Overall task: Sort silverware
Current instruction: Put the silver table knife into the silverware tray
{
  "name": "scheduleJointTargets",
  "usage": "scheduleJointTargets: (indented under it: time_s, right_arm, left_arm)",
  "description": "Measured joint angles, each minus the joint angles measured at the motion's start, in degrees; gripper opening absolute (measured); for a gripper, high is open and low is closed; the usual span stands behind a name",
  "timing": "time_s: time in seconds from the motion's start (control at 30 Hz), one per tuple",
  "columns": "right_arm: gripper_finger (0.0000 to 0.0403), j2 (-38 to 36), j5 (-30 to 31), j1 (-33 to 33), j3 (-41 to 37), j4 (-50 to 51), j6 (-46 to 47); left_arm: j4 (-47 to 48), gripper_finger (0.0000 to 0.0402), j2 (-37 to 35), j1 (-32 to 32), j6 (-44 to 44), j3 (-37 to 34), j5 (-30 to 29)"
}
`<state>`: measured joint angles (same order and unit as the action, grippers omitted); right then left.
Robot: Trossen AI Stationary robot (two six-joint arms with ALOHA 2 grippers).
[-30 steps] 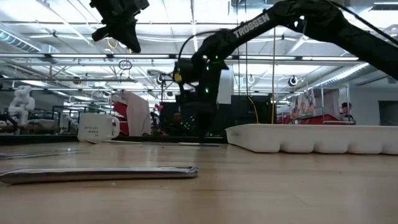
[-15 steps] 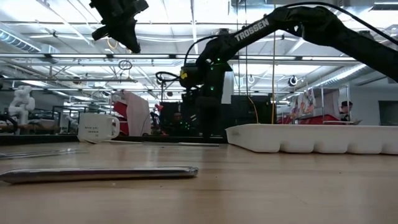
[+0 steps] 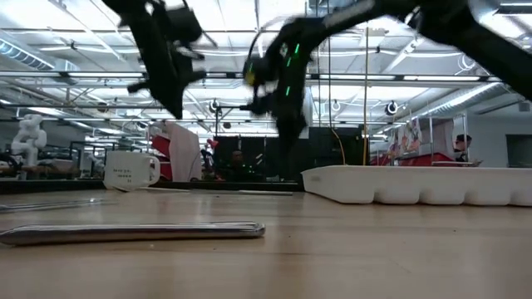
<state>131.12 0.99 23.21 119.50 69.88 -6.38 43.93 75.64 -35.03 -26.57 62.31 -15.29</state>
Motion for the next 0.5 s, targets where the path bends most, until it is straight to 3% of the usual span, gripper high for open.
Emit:
scheduleJointTargets:
  time_s: [0.17, 0.3, 0.5]
  right_arm:
    - [0.0000, -14.61, 7.33, -1.02, 0.24, 4.71, 4.40]
    - [0.0000, -25.68, 9.11, -1.99, 0.17, 2.88, 9.36]
    - [0.0000, -35.17, 15.33, -3.84, 0.17, 1.11, 14.67]
  left_arm:
    - [-10.98, 0.0001, 7.92, -3.43, 0.04, -2.92, 4.78]
    - [-20.63, 0.0001, 15.59, -3.02, 0.05, -2.96, 10.13]
    - [-22.69, 0.0000, 25.00, 0.40, 0.01, -0.93, 12.19]
